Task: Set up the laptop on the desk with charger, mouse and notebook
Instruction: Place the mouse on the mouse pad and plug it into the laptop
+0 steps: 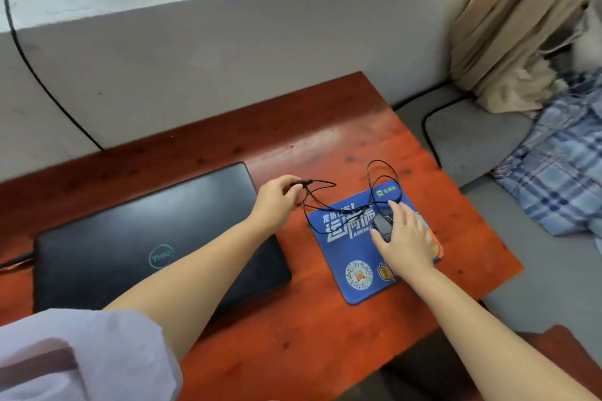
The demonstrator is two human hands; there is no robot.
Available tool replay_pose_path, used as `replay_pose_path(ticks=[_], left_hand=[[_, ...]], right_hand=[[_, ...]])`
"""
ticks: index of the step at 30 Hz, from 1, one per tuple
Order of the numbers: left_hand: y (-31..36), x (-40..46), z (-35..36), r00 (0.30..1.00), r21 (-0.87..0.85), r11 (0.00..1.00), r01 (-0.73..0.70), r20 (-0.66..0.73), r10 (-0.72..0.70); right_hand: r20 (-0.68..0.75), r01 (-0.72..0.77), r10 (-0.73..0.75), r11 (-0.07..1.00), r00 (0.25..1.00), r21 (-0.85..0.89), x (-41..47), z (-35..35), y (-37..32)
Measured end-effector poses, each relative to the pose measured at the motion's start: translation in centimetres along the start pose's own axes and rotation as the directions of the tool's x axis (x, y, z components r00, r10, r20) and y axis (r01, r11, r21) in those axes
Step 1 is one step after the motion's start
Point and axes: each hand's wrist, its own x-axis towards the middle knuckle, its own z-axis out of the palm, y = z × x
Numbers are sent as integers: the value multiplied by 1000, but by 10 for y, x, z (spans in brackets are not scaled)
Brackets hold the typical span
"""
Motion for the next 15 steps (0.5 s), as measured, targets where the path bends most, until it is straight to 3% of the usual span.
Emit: replay_pose_path(ticks=[3,5,7,9,12,15], left_hand=[[5,4,-10,991,60,995,-74,119,66],[8,6,-16,979,86,991,-105,182,88],[7,9,-25,982,73,992,-105,163,92],[-1,13,-38,990,10,999,-47,131,45],[-21,20,-57,990,8,998,55,131,-56],[-50,37,-74,996,316,947,64,-74,-42]], right_hand=[[-138,236,-206,938,969,253,18,-22,-40],[-112,398,-385,841,916,367,31,-34,-78],[-32,503,-531,779,847,375,44,-34,-115],[55,509,-574,763,817,399,56,-27,-140],[179,405,-527,793,831,454,73,-13,-155],[306,241,-466,795,830,556,88,-3,-154]])
